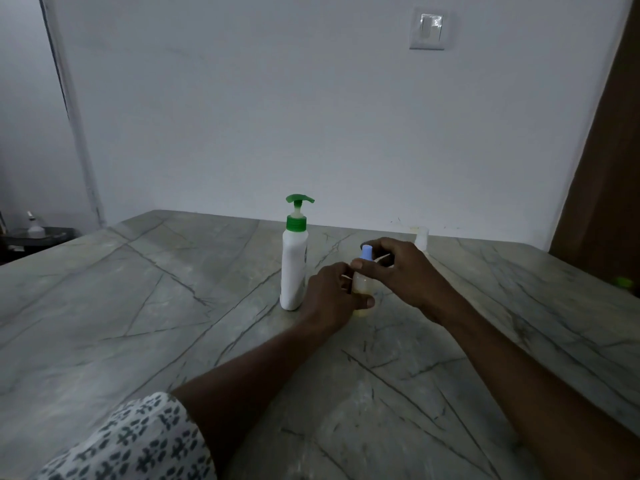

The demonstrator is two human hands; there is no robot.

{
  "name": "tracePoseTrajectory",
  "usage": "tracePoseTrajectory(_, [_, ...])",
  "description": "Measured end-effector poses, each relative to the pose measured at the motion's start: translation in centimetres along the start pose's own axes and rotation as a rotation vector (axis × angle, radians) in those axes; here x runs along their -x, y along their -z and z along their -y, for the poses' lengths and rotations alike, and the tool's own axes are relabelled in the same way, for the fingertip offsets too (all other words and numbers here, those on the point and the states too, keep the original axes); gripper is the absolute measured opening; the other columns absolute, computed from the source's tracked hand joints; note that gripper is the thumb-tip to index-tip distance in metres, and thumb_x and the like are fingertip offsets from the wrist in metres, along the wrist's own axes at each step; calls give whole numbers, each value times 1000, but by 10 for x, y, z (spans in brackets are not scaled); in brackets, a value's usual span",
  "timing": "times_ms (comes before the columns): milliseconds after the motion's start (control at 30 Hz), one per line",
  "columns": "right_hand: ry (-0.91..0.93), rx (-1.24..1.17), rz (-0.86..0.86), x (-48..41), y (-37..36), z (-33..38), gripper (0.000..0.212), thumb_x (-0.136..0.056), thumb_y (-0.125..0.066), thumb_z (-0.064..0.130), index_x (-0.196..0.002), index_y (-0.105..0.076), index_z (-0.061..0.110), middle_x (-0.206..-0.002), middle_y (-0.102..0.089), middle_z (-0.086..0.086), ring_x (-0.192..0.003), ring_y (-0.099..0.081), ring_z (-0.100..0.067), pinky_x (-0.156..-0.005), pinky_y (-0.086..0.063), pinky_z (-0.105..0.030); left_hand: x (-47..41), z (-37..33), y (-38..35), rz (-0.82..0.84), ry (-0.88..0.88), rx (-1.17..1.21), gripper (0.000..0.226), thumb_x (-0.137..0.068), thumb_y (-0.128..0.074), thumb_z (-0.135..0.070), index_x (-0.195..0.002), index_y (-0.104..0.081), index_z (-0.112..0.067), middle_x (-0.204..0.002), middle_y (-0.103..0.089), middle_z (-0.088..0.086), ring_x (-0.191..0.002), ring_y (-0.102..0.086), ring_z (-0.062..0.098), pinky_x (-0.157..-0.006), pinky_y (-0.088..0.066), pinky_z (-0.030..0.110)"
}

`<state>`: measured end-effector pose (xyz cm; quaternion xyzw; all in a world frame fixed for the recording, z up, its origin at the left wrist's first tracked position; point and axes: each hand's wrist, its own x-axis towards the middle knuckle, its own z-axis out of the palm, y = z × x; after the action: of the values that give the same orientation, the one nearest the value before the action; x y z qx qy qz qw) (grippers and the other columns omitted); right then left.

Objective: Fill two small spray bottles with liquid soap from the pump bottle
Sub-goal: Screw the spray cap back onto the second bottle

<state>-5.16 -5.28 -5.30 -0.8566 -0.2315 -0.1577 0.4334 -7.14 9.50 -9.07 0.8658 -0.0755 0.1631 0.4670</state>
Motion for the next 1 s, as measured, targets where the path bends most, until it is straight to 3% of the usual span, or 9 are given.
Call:
tracePoseTrajectory(67, [5, -31, 43, 1, 1, -2, 30, -85, -69, 30, -113, -68, 18, -104, -70, 2, -94, -64, -13, -78, -51, -28, 0, 0, -1, 0, 11, -6, 48, -74, -84, -27, -115, -63, -15, -109, -69, 0, -89, -59, 10, -61, -36, 9])
tracePoseTrajectory(167, [34, 11, 2, 1, -1, -3, 21, -86, -69, 24, -100, -72, 9, -96, -72, -10, -90, -64, -24, -80, -52, -41, -1, 0, -1, 3, 5, -20, 41, -74, -84, -27, -108, -62, -17, -99, -67, -4, -81, -57, 6, -59, -35, 8])
tracePoseTrajectory(333, [18, 164, -101, -2, -7, -2, 35, -76, -78, 38, -67, -55, 13, -60, -50, 3, -54, -44, -9, -51, -31, -20, 0, 0, 0, -19, -18, -18, 33, -71, -86, -25, -90, -59, -21, -76, -59, -14, -66, -53, -3, -50, -36, 6])
tracePoseTrajectory(433, [26, 147, -87, -1, -9, -4, 37, -76, -75, 45, -83, -63, 11, -70, -57, 3, -60, -49, -8, -54, -34, -19, 1, 1, -1, -20, -14, 7, 39, -70, -86, -25, -101, -63, -20, -89, -67, -9, -76, -59, 1, -57, -36, 6])
tracePoseTrajectory(533, [35, 4, -9, 3, -3, -2, 29, -83, -71, 33, -107, -68, 16, -96, -68, 3, -84, -62, -15, -69, -47, -26, 1, 2, -1, -10, 7, 30, 42, -70, -87, -24, -104, -64, -17, -95, -70, -4, -84, -64, 10, -62, -42, 13])
tracePoseTrajectory(633, [70, 4, -37, 3, 1, -3, 17, -83, -70, 23, -93, -72, 11, -86, -71, -8, -78, -62, -24, -72, -50, -40, 1, 1, -2, -12, 22, 30, 42, -69, -88, -25, -103, -65, -18, -97, -71, -2, -87, -66, 13, -65, -44, 14])
tracePoseTrajectory(800, [25, 165, -105, 1, -6, -4, 36, -76, -78, 41, -71, -58, 10, -60, -52, 3, -53, -45, -7, -52, -32, -18, 1, 1, -1, -21, -12, -4, 34, -71, -86, -25, -89, -58, -21, -77, -60, -14, -67, -54, 0, -51, -36, 5])
tracePoseTrajectory(867, [14, 107, -67, 2, -4, -4, 34, -78, -74, 44, -81, -62, 12, -71, -60, 2, -61, -52, -12, -55, -38, -20, 0, 2, -1, -14, -9, 10, 37, -71, -86, -24, -97, -62, -20, -85, -64, -11, -72, -57, 0, -55, -38, 5])
tracePoseTrajectory(1000, [37, -76, 15, 7, 7, -1, 11, -86, -67, 21, -94, -71, 14, -100, -72, -6, -91, -64, -23, -81, -50, -35, 0, 4, -3, -23, 26, 39, 43, -67, -89, -24, -103, -66, -16, -98, -73, 0, -89, -68, 15, -71, -50, 20])
